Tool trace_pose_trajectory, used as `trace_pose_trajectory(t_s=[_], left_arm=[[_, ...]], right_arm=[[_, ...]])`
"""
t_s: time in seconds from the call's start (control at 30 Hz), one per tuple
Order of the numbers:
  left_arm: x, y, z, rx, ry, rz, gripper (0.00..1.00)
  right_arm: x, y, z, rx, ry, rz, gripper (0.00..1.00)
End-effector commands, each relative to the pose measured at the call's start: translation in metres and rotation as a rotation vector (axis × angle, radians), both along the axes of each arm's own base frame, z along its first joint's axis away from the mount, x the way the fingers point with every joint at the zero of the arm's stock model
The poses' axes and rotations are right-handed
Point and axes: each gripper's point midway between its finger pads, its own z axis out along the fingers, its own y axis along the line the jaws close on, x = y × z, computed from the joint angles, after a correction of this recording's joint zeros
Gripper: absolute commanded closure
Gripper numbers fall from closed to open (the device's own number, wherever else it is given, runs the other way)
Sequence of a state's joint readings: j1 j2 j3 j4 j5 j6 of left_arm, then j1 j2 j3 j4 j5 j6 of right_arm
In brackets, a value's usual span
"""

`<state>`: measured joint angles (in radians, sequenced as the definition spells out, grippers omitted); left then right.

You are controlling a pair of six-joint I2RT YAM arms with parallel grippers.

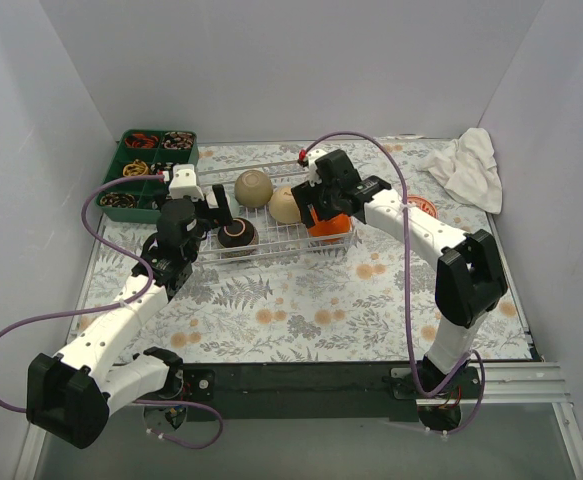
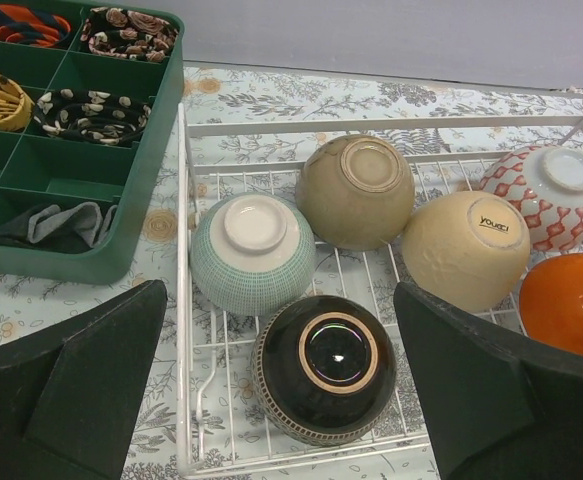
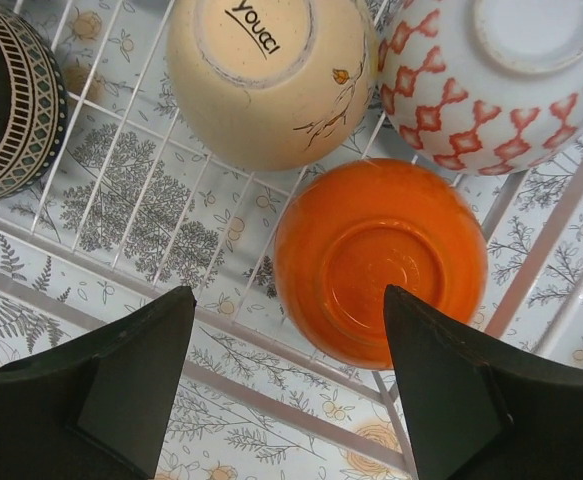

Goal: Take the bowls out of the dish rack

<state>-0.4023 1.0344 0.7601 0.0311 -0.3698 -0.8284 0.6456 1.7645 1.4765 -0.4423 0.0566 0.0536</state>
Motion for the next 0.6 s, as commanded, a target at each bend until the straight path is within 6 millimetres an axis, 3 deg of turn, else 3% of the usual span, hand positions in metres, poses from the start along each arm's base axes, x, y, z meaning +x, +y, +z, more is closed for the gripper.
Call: trace_pose_trajectory(t_s=[0.0, 0.13, 0.27, 0.57], left_arm=[[-0.001, 0.000, 0.002, 0.004, -0.013, -0.011, 0.02], [0.000, -0.001, 0.003, 0.005, -0.014, -0.014, 0.02], [0.000, -0.002, 0.001, 0.005, -0.011, -0.017, 0.02], [0.000, -0.003, 0.000, 0.008, -0.008, -0.027, 0.02]], right_arm=[[0.011, 0.017, 0.012, 0.063, -0.021, 0.011, 0.16], [0.009, 0.021, -0.008, 0.053, 0.030, 0.012, 0.16], [-0.005, 0.040, -0.012, 0.098, 0.081, 0.079, 0.16], [-0.024, 0.078, 0.015, 0.239, 0.121, 0.194, 0.18]])
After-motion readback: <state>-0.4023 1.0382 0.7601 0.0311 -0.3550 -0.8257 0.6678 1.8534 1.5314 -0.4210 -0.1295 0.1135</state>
